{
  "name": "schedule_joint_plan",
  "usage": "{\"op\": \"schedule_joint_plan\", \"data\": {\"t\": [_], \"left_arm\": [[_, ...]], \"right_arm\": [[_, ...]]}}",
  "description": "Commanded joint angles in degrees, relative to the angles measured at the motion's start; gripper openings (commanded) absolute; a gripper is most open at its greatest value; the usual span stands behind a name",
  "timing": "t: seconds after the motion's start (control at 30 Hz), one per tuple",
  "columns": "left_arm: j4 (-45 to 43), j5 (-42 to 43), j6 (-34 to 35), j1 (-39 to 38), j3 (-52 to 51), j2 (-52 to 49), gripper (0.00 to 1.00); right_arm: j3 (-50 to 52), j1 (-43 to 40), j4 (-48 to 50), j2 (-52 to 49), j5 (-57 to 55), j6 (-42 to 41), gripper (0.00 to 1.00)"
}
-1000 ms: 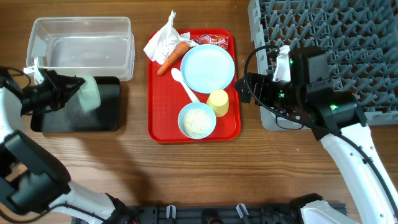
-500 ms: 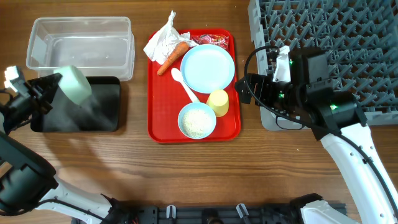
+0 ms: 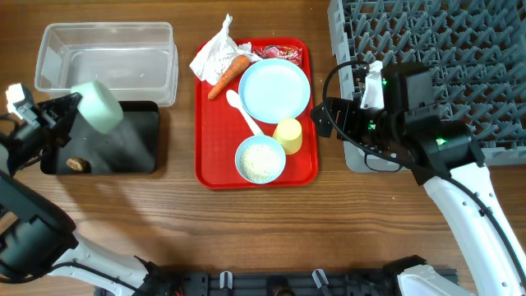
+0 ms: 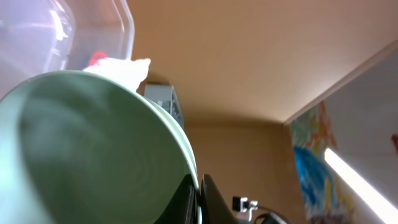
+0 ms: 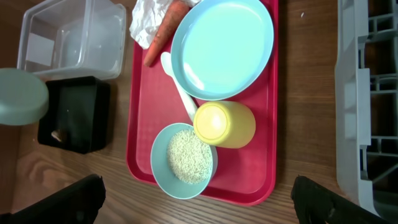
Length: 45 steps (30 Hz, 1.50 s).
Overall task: Sort waste into correct bins and load items into the dishwasher rack
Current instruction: 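Carry the mint bowl left and tip the mushroom onto the black tray, then return the mint bowl to the red tray with the left gripper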
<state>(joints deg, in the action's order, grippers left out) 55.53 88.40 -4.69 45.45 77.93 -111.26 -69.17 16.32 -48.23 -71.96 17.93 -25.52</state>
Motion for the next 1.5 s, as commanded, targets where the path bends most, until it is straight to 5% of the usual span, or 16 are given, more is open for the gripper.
{"op": "schedule_joint_plan", "data": {"t": [0.0,0.33,0.57,0.8,1.2,1.47], "left_arm": [[-0.70,0.31,-2.45,-5.07,0.35,5.03,0.04],[-3.91,-23.63,-2.10,-25.68,1.97,19.47,0.04],[-4.31,-67.98,5.86,-50.03,1.79,19.50,0.04],[-5.62,-90.71,10.73,-65.99,1.79,11.50,0.04],[-8.83,-93.24,11.63,-70.36,1.79,2.23,0.08],[-11.80,-93.24,11.61,-70.36,2.12,2.32,0.49]], "right_arm": [[-0.85,0.22,0.63,-1.22,-0.55,-0.63,1.00],[-0.85,0.22,1.05,-1.33,-0.57,-0.57,1.00],[-0.85,0.22,1.03,-1.33,-0.57,-0.57,1.00],[-0.85,0.22,1.03,-1.33,-0.57,-0.52,1.00],[-0.85,0.22,1.03,-1.33,-0.59,-0.11,1.00],[-0.85,0.22,1.07,-1.70,-1.60,-0.20,1.00]]}}
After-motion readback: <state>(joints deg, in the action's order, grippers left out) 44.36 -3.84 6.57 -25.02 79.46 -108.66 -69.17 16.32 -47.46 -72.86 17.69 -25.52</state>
